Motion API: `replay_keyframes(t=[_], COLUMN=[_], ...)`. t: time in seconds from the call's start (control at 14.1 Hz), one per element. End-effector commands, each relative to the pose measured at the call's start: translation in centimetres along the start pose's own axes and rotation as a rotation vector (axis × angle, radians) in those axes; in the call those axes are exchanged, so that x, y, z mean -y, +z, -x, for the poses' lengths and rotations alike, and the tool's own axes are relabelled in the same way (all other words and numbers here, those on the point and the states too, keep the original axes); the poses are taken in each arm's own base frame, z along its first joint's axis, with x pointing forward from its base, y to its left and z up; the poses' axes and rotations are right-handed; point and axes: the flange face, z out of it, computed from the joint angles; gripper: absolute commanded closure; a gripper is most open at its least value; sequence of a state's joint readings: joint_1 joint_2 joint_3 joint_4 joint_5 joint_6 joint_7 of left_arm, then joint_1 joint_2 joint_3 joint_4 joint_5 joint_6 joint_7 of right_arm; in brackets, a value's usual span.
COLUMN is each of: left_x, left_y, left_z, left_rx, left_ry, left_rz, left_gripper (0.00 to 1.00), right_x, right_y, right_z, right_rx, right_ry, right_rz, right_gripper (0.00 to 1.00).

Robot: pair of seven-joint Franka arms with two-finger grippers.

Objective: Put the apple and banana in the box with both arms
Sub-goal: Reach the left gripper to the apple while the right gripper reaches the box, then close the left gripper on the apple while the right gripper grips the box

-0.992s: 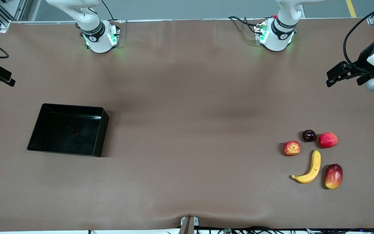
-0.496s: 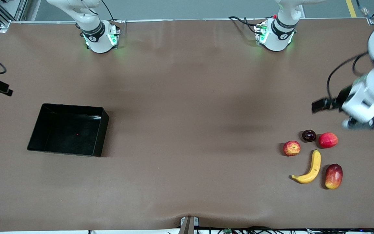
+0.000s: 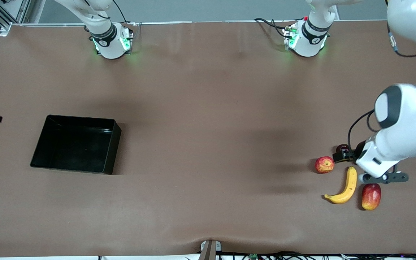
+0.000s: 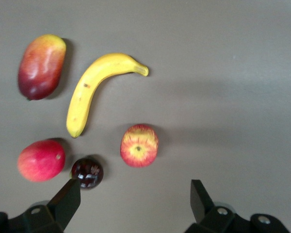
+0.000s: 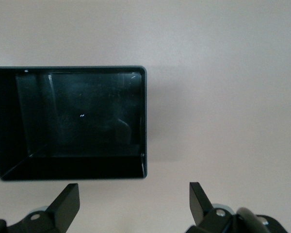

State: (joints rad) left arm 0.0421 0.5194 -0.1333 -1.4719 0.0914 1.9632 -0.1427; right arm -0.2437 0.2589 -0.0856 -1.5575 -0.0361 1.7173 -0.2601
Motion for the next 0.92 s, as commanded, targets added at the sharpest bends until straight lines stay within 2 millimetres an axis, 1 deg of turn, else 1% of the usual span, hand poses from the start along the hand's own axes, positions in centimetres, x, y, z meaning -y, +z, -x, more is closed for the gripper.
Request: replay_keyframes(t=[0.0,0.07,0.14,0.21,0.35,0.5,0.64,0.71,0.78,0.85], left_x=[0.0,-0.1,0.2,0.3,0.1,0.4,0.1,0.1,0.2,0.2], left_y=[4.5,6.3,8.0,9.3,11.6,13.3,14.7,15.2,15.5,16.2], left_z=[-1.5,-1.6,-1.7,-1.8,-1.5,-1.4,-1.2,-1.2,-1.2,-1.1], left_rx=[0.005,0.023,0.036,0.038,0.07,0.094,0.112,0.12,0.123,0.132], left_ry=[0.012,0.017,0.018,0.023,0.026,0.022,0.023,0.024,0.023,0.023], left_rz=[-0.005,-0.008,-0.012,-0.019,-0.018,-0.017,-0.014,-0.015,-0.016,-0.016], left_gripper=[0.0,0.0,0.0,0.0,0.0,0.0,0.0,0.0,0.0,0.06], right_x=[-1.3,-1.6,-1.6,-1.7,-1.8,-2.9,-3.7,-5.0,-5.3,-4.9], right_y=[2.9,3.9,5.0,6.1,11.1,14.5,16.9,18.0,18.8,19.8], right_z=[-2.3,-2.9,-3.4,-4.0,-5.3,-5.4,-4.6,-4.4,-4.2,-4.0], right_rx=[-0.016,-0.024,-0.026,-0.024,0.024,0.068,0.095,0.075,0.068,0.072], right_ry=[-0.092,-0.104,-0.105,-0.106,-0.115,-0.149,-0.127,-0.09,-0.076,-0.079], right_rz=[0.0,0.005,0.004,0.005,-0.005,-0.029,-0.074,-0.106,-0.119,-0.121], right_gripper=[0.0,0.0,0.0,0.0,0.0,0.0,0.0,0.0,0.0,0.0])
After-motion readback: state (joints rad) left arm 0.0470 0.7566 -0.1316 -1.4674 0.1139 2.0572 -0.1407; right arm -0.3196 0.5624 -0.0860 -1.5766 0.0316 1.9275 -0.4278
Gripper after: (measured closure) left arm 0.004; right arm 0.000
